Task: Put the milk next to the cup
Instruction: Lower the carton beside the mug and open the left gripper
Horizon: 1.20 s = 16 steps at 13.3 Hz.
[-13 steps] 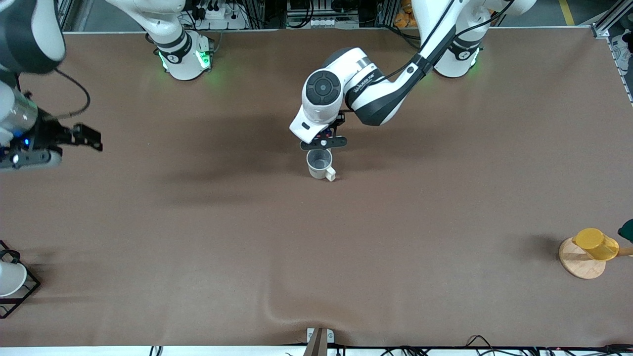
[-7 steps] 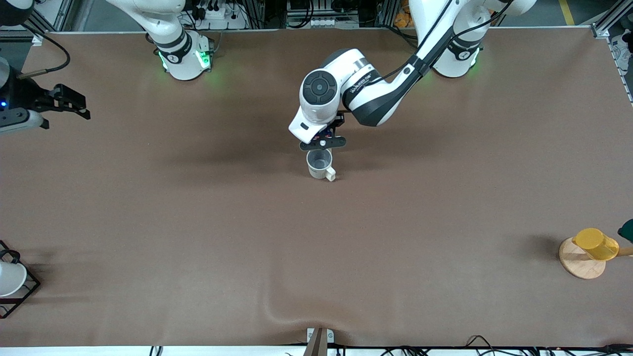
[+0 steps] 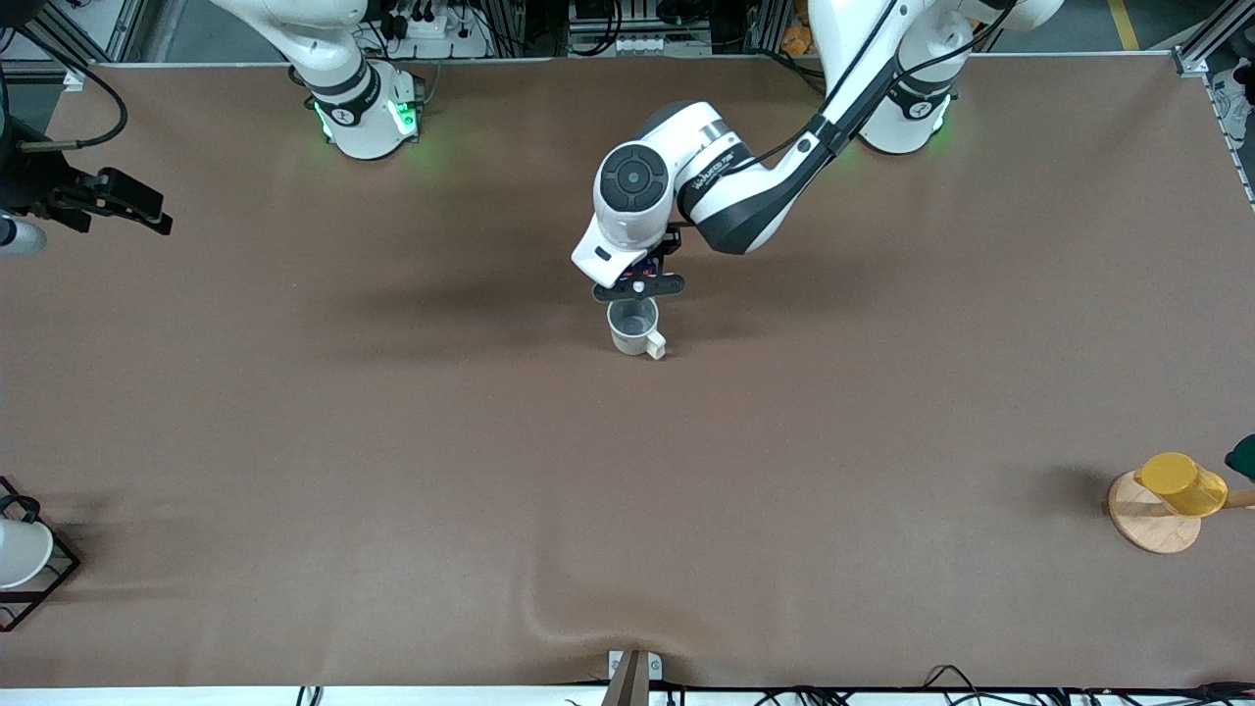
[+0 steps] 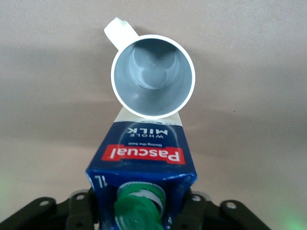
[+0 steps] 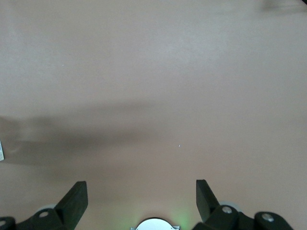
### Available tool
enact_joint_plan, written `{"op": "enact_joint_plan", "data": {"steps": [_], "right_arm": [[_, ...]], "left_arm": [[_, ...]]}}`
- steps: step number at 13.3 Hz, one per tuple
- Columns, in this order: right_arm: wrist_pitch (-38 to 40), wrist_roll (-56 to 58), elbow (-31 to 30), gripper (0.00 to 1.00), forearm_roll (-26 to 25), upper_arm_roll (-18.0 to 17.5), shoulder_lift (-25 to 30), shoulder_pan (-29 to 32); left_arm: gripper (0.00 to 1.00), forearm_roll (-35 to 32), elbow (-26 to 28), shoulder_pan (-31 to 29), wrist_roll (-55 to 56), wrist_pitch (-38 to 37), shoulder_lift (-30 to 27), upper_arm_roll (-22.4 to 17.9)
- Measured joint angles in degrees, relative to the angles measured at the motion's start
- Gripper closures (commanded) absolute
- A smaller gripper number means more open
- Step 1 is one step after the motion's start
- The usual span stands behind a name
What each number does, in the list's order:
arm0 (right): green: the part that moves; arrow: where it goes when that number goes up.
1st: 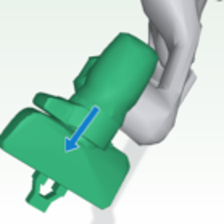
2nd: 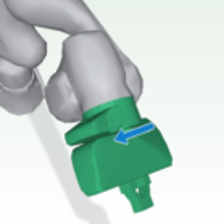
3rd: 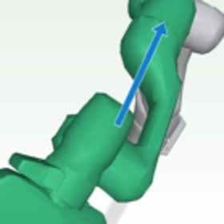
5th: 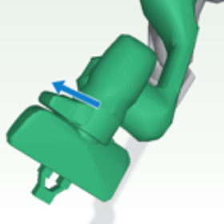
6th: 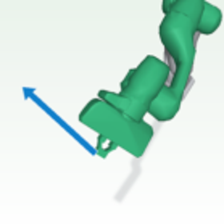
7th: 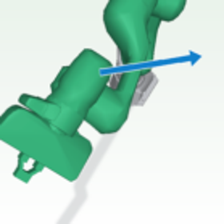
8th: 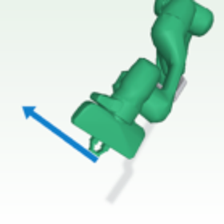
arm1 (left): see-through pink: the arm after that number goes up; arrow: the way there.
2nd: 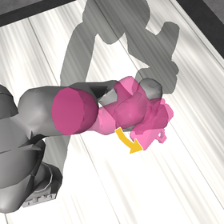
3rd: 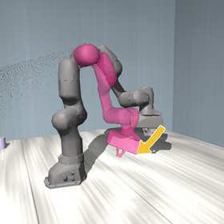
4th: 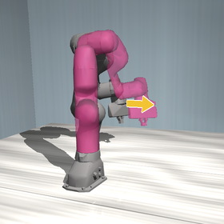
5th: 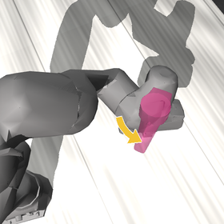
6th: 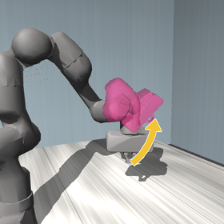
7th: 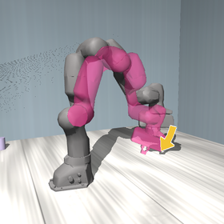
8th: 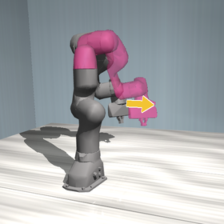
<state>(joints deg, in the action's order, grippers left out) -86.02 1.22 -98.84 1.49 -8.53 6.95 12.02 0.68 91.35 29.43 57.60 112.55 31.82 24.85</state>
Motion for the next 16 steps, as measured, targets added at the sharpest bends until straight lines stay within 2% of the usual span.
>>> {"op": "enact_joint_plan", "data": {"steps": [1,3,5,7,9,10,13,16], "right_arm": [[0.1,0.2,0.0,0.00,0.0,0.0,0.0,-0.3],[0.8,0.9,1.8,0.00,0.0,0.4,-0.7,-1.3],[3.4,1.2,6.8,0.00,0.0,2.1,-2.9,-3.6],[4.3,1.2,9.7,0.00,0.0,7.4,-5.1,-9.2],[4.3,1.2,10.6,0.00,0.0,9.7,-6.3,-11.1],[4.3,1.2,10.8,0.00,0.0,9.7,-6.6,-10.8],[4.7,1.2,11.5,0.00,-0.6,6.7,-6.6,-7.0],[4.3,1.3,12.5,0.00,-1.6,5.9,-6.3,-6.2]], "left_arm": [[0.27,-0.3,0.0,0.0,0.0,0.0,0.0,0.0],[0.01,-0.4,0.0,0.0,0.0,0.0,0.0,0.0],[0.00,-0.5,-0.1,0.0,0.0,0.1,0.0,0.0],[0.00,-0.5,-0.7,-0.1,0.0,0.1,-0.1,0.0],[0.00,-0.5,-1.8,-0.3,0.1,-0.8,-1.2,0.0],[0.00,-0.5,-2.1,-0.7,0.3,-1.9,-2.5,0.0],[0.00,-0.6,-2.5,-4.4,0.6,-7.1,-7.5,-0.2],[0.00,-6.3,-2.5,-10.6,0.2,-12.2,-11.8,-0.3]]}}
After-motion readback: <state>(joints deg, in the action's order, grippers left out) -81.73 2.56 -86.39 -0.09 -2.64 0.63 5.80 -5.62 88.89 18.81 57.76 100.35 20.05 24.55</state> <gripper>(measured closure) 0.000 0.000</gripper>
